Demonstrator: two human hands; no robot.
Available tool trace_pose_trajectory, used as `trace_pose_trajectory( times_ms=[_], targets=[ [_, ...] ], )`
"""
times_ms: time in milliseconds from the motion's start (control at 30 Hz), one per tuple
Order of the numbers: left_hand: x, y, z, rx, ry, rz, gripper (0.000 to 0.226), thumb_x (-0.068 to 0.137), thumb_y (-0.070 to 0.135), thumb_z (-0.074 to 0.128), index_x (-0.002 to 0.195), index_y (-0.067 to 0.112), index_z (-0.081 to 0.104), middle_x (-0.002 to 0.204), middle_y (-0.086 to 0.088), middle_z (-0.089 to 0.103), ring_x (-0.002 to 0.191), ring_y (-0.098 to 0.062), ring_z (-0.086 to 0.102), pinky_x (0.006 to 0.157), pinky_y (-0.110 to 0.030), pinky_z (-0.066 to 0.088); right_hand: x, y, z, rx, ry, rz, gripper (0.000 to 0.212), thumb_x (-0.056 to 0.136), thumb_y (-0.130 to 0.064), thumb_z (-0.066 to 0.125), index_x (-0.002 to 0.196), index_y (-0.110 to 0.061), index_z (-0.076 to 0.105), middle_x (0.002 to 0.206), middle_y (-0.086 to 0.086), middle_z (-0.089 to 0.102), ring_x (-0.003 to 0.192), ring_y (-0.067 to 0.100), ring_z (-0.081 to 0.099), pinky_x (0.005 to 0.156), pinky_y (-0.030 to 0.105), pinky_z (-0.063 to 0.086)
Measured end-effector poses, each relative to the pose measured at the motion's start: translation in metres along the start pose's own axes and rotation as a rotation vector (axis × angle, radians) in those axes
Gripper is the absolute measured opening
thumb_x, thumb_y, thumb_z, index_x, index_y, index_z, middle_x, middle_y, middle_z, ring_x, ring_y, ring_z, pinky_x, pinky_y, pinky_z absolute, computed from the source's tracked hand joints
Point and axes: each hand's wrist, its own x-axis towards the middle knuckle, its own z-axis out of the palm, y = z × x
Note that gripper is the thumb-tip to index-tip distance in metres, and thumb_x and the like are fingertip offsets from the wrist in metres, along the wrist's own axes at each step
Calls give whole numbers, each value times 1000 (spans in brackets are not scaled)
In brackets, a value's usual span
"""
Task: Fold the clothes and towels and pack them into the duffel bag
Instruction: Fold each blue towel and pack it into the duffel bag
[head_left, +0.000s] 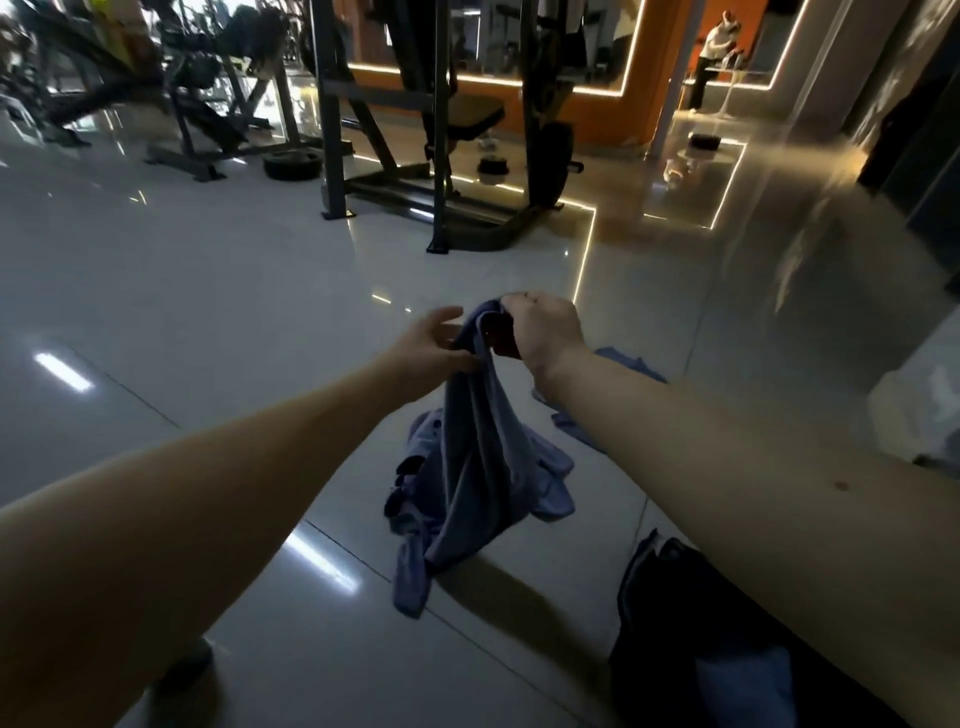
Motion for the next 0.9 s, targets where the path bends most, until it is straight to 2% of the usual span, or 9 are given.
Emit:
trace_pose_trajectory(
  times_ms=[133, 200, 267, 400, 467, 533, 600, 733, 900],
  targets=[
    [-30, 15, 23, 159, 24, 120, 12, 88, 2, 67, 98, 7, 67, 85, -6, 66, 81, -19, 63, 74, -27, 51, -25, 1, -15, 44, 88, 4, 22, 99, -19, 58, 77, -17, 63, 80, 4, 61, 76, 20, 59, 61, 27, 52],
    [-42, 10, 28, 256, 14, 103, 5, 87, 10, 70, 87, 12, 66, 78, -4, 64, 76, -18, 61, 70, -27, 47, -35, 9, -20, 36, 95, 36, 21, 99, -21, 60, 79, -13, 63, 77, 5, 60, 75, 22, 60, 55, 24, 50],
    [-52, 3, 28, 334, 22, 52, 10, 86, 15, 74, 81, 16, 65, 76, -2, 63, 71, -14, 59, 65, -25, 45, -46, 17, -23, 62, -33, 92, 24, 100, -27, 60, 84, -10, 63, 79, 8, 62, 73, 24, 62, 56, 25, 52],
    [-69, -14, 34, 305, 40, -39, 19, 84, 19, 78, 95, 8, 66, 81, -4, 66, 73, -12, 61, 64, -23, 50, -59, 47, -47, -61, -408, 171, 27, 95, -35, 66, 103, -9, 61, 102, 14, 63, 88, 25, 62, 78, 34, 53],
    [-76, -19, 39, 260, 53, -56, 19, 84, 17, 78, 97, 10, 66, 79, 1, 65, 72, -7, 60, 61, -17, 49, -64, 62, -57, -180, -534, 212, 36, 89, -30, 75, 116, -10, 62, 116, 13, 67, 104, 25, 66, 93, 39, 55],
    [-78, -21, 40, 251, 38, -53, 20, 84, 19, 78, 98, 11, 67, 80, 0, 67, 72, -6, 61, 60, -15, 50, -69, 72, -58, -269, -596, 187, 31, 86, -20, 78, 112, -13, 65, 114, 12, 70, 106, 24, 69, 94, 38, 57],
    [-81, -21, 39, 251, 14, -50, 17, 84, 22, 79, 94, 14, 67, 79, 2, 67, 72, -6, 63, 60, -14, 50, -72, 79, -55, -398, -610, 116, 21, 84, -11, 78, 102, -12, 68, 108, 16, 72, 102, 29, 70, 92, 42, 58],
    [-80, -17, 34, 213, -14, -60, 19, 83, 26, 80, 91, 15, 66, 83, -1, 69, 80, -14, 67, 71, -22, 54, -65, 93, -61, -780, -578, -1, 4, 84, -14, 70, 86, -10, 70, 91, 12, 72, 90, 31, 68, 86, 50, 57],
    [-77, -15, 23, 284, -22, -42, 28, 85, 37, 77, 99, 15, 64, 91, -4, 67, 82, -15, 63, 69, -26, 49, -54, 105, -84, -702, -434, 132, 10, 87, -4, 61, 84, 6, 65, 82, 14, 64, 76, 25, 59, 69, 36, 48]
  ],
)
